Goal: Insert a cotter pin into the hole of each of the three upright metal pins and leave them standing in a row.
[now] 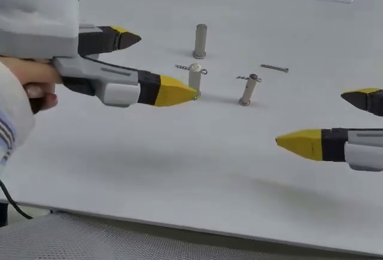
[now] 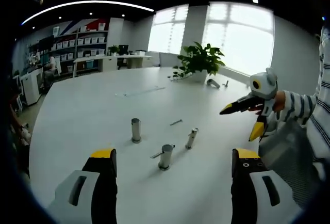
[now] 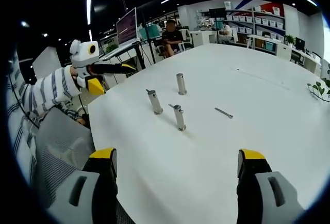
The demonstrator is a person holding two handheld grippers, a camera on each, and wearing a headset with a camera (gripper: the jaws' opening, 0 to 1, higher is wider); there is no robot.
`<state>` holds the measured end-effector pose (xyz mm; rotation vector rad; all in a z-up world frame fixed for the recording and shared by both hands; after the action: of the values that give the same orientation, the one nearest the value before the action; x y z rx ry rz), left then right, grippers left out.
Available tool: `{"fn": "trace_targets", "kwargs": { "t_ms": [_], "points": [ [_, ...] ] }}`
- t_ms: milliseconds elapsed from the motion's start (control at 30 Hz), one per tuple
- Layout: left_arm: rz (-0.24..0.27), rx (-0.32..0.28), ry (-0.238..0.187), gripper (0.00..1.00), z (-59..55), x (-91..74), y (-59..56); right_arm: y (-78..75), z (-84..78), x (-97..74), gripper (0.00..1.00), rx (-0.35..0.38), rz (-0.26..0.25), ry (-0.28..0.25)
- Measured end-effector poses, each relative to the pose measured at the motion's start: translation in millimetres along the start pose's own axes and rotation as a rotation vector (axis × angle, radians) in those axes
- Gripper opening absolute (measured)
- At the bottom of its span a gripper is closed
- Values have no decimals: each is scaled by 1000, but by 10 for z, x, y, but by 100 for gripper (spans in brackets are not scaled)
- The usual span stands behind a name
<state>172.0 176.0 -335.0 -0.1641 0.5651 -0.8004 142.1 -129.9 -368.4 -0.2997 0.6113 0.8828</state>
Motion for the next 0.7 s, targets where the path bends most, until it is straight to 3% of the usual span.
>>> {"fn": "trace_targets", "kwargs": {
  "t_ms": [167,267,533,700],
  "points": [
    [-30,-95,-76,89,171,102,80,25,-17,-20,96,15,1,1],
    [-30,-78,-79,88,287,181,158,22,-24,-20,95,19,5,8],
    [-16,-34,-56,80,453,410,396,23,12,-53,95,9,1,6],
    [6,59,4,74,483,590,544,31,21,-84,94,13,-7,0]
  ]
}}
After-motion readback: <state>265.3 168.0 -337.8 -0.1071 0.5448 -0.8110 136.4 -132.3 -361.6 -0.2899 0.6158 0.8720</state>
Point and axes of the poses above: the centre of the closed fingertips' face, and the gripper's own axes: x roughly forward along the fingers, y roughly to its left, z roughly out of its top, the point moved 9 cm from there along -x, roughly backward along the fingers, and after that the axes turned 12 degrees about -x, right-handed, at the moved point
